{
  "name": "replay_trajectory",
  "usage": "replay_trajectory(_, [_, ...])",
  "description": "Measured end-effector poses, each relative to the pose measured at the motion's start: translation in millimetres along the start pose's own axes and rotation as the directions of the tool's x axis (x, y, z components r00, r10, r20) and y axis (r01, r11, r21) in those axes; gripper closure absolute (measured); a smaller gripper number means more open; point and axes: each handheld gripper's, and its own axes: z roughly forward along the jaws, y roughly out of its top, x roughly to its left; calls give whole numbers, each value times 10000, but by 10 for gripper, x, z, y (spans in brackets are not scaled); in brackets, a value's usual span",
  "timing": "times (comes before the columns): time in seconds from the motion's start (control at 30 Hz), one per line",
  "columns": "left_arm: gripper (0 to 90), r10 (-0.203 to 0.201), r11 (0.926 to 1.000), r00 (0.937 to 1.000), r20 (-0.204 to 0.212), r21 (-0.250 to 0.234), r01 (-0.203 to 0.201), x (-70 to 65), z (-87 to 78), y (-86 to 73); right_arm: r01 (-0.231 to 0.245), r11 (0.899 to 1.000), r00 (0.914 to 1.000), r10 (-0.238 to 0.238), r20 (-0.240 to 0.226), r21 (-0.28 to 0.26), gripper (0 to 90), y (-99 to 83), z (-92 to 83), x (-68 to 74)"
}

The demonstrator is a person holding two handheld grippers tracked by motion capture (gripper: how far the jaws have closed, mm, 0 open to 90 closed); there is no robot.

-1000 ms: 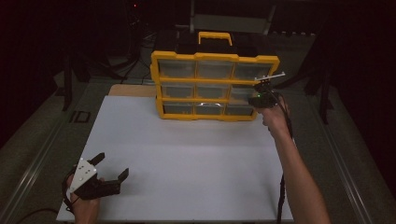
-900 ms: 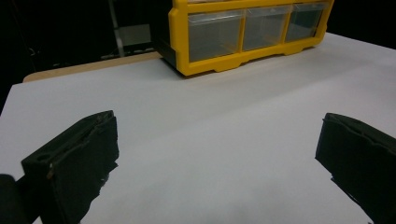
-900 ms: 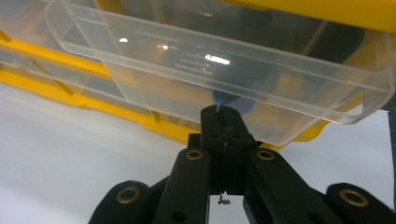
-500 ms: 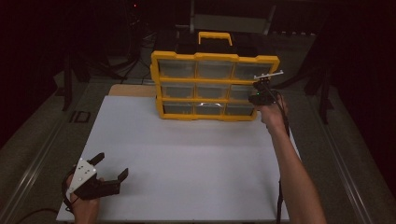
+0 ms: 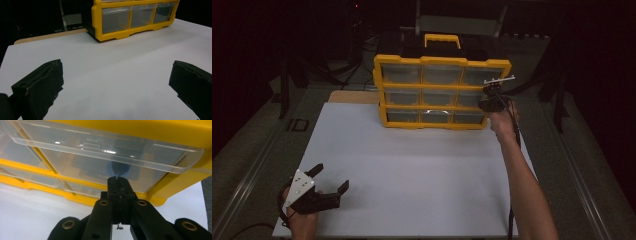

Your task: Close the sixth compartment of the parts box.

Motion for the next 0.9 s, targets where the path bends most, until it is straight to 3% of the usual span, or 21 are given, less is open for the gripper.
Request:
replay_trajectory(0.47, [0,-20,10000,10000,-22,-14,20,4,-6,0,273,9996,9996,-274,-103,-63,893,-22,-19,1])
replay_trajectory(0.7, [0,-15,10000,10000,-11,-26,15,3,-8,1,758,9970,9969,-760,-189,-150,861,-51,-87,63])
replay_trajectory(0.9, [0,-7,10000,10000,-10,-44,7,5,-11,2,1363,9901,9896,-1376,-411,-341,802,-87,-198,147])
